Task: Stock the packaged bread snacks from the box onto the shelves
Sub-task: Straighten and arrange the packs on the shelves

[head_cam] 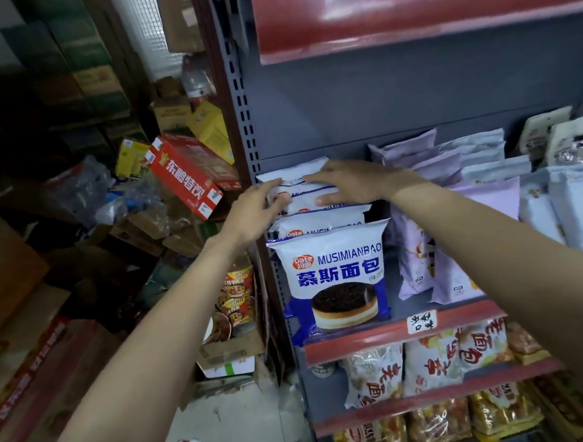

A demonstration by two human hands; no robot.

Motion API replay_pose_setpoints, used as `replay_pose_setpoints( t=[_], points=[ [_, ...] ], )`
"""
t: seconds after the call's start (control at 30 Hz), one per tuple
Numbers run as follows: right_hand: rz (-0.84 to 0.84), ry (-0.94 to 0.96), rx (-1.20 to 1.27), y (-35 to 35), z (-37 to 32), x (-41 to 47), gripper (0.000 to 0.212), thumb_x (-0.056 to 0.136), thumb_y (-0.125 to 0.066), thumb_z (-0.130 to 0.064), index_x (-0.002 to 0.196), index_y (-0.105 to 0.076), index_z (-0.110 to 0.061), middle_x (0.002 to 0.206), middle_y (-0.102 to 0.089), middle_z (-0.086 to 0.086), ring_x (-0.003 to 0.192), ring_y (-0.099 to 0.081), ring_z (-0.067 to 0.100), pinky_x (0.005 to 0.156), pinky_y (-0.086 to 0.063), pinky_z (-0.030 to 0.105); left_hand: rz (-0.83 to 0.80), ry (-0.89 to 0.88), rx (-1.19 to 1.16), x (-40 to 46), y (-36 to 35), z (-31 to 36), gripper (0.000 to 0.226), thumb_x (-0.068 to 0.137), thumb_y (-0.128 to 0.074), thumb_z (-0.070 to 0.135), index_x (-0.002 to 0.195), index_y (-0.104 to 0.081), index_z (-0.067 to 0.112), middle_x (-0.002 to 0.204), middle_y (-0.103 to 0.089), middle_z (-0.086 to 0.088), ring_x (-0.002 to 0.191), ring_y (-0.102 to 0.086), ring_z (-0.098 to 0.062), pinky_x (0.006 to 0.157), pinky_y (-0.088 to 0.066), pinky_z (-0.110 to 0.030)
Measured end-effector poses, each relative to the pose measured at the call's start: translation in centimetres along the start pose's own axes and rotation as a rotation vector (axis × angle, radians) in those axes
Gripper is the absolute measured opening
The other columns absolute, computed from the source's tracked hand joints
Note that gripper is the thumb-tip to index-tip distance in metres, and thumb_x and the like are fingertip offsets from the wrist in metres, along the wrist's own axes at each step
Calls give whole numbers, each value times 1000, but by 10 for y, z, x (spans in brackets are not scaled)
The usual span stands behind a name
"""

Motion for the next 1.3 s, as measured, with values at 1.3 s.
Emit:
replay_pose_setpoints(
  t=[1.3],
  points=[
    [68,-302,413,5,-19,-11,24,93,-56,-16,115,-58,-7,107,-63,16,86,-55,22,73,-37,25,-158,439,-881,-70,-11,45,87,93,-49,47,148,17,34,127,-32,28,110,-42,8,95,-32,-22]
  ],
)
Point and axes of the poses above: each hand's wrist, its own x-axis towards the middle knuckle, its own y-axis out of the back of the hand, z = x × y, the point moved 2 cm from there along x, towards the middle knuckle
